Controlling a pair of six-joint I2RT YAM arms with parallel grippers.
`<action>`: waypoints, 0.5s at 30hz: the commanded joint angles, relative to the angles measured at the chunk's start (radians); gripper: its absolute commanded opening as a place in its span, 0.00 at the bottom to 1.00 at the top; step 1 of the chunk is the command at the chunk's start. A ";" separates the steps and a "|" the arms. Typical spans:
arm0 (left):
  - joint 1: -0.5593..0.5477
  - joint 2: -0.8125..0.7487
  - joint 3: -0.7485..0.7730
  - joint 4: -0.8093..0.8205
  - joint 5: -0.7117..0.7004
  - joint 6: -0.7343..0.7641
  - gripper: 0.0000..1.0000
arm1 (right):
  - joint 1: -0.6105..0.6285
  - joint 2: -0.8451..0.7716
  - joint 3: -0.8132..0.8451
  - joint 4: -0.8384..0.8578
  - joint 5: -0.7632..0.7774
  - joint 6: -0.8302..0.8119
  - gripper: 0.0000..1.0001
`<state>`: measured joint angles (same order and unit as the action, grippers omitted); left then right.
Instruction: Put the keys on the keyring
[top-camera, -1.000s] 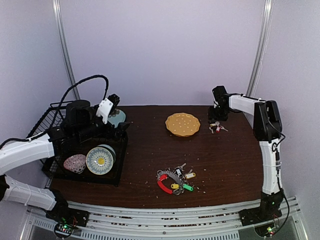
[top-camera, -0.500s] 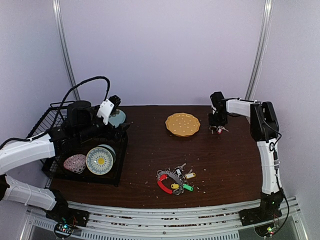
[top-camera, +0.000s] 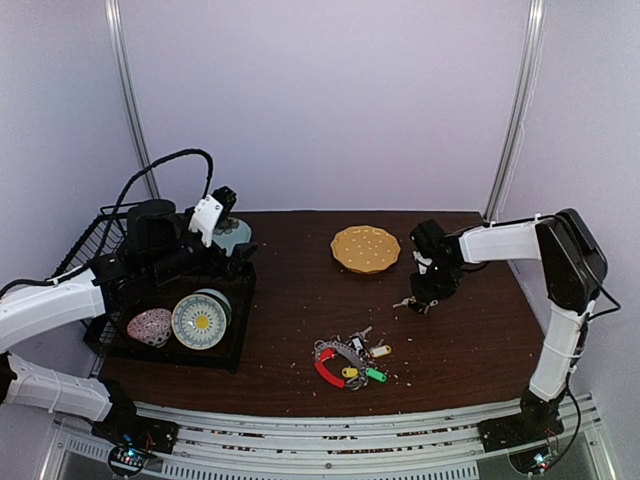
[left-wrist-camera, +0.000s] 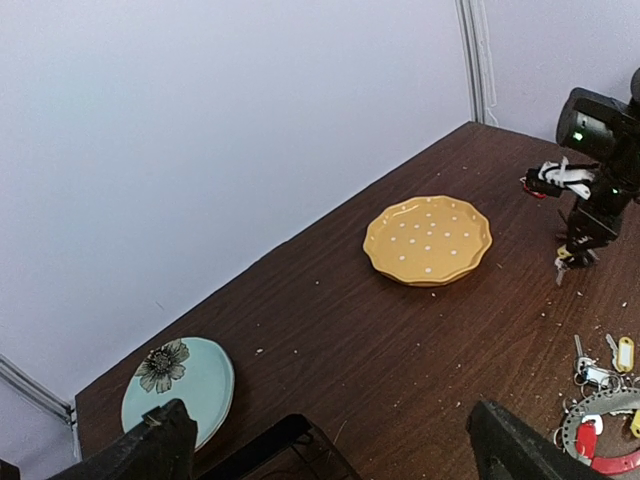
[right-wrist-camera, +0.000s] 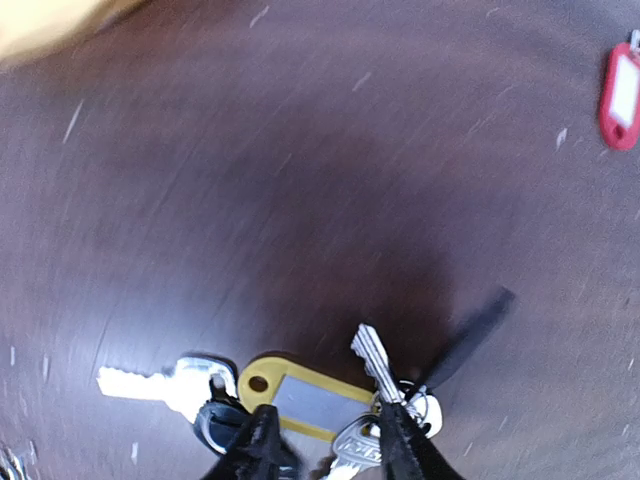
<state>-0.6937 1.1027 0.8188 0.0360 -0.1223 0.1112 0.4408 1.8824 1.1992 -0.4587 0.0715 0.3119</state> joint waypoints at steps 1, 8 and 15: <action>-0.003 -0.026 0.000 0.047 0.017 0.001 0.98 | 0.048 -0.106 -0.033 -0.156 0.011 0.037 0.40; -0.003 -0.030 -0.001 0.048 0.029 0.001 0.98 | 0.301 -0.252 -0.005 -0.178 -0.107 -0.090 0.47; -0.004 -0.017 -0.003 0.050 0.049 -0.004 0.98 | 0.443 -0.197 -0.030 0.132 -0.387 -0.116 0.38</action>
<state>-0.6941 1.0878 0.8188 0.0360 -0.0956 0.1108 0.8726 1.6211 1.1481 -0.4736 -0.1726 0.2226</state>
